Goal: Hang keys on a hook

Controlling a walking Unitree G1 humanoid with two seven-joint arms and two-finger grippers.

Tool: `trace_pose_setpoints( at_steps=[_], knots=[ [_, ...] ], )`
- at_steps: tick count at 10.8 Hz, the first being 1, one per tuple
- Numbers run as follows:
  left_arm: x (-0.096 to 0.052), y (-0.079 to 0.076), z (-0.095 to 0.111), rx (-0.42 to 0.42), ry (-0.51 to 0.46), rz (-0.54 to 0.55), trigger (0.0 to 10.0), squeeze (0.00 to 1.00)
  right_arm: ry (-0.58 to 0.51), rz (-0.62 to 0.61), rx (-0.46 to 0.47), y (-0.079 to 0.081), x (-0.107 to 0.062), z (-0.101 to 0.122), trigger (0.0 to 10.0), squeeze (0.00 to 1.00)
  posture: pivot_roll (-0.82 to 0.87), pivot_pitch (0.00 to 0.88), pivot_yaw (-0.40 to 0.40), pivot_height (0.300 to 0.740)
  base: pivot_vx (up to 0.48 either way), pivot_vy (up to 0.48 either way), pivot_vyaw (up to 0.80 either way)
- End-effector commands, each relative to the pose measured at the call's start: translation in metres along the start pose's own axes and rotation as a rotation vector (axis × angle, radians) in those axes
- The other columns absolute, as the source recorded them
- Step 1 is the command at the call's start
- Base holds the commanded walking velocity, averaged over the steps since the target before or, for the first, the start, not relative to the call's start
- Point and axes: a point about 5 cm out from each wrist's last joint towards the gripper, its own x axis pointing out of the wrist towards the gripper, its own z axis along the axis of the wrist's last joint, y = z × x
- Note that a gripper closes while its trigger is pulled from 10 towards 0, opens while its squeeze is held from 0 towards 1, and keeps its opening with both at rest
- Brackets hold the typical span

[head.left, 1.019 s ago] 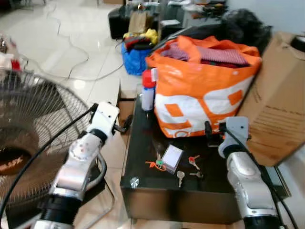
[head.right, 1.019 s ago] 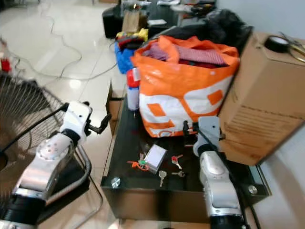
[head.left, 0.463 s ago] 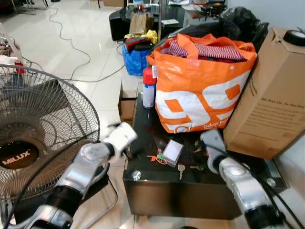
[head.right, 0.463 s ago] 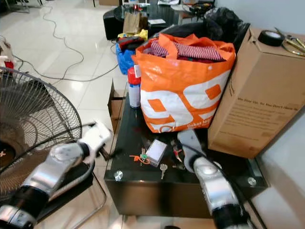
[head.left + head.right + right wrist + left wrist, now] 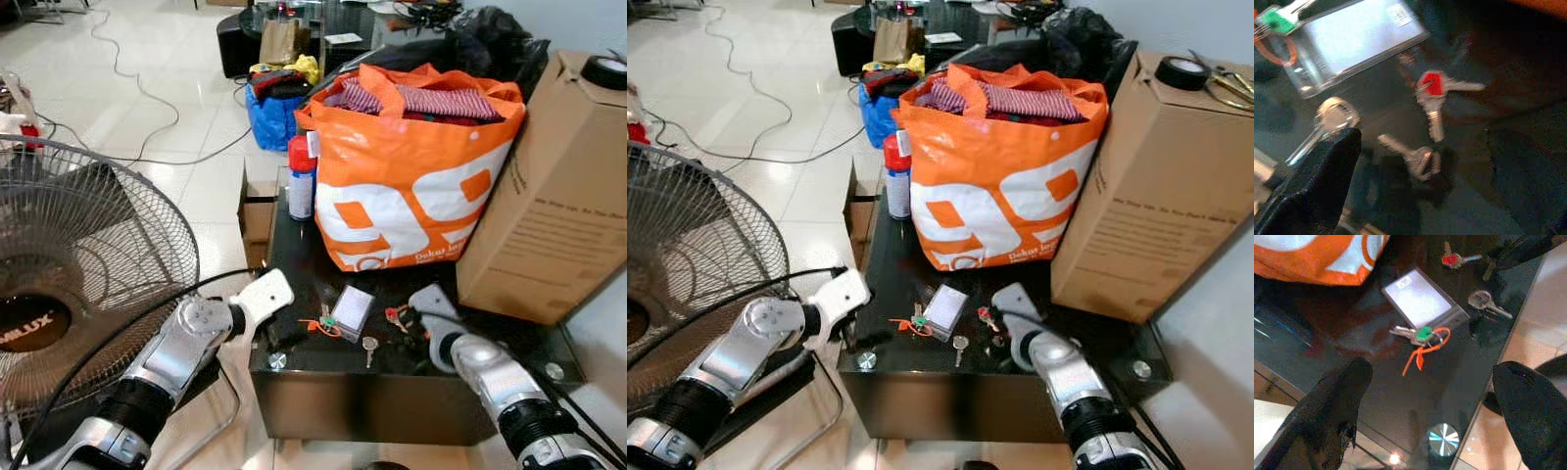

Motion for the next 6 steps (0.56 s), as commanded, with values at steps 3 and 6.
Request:
trace_pose_setpoints(
  at_steps=[3,6],
  knots=[
    [-0.0009,-0.0099,-0.0072,-0.030,0.031,-0.053,10.0,0.00,-0.001,0.001,0.024,-0.0056,0.0036,0.0020,10.0,0.00,-0.15,0.000,-0.052,0.740,0.000,0.000,0.00],
    [-0.0015,-0.0126,-0.0097,-0.037,0.039,-0.058,10.0,0.00,0.037,-0.053,0.022,-0.0077,0.0073,-0.0030,0.0,0.00,-0.14,0.000,-0.057,0.740,0.000,0.000,0.00]
  ],
)
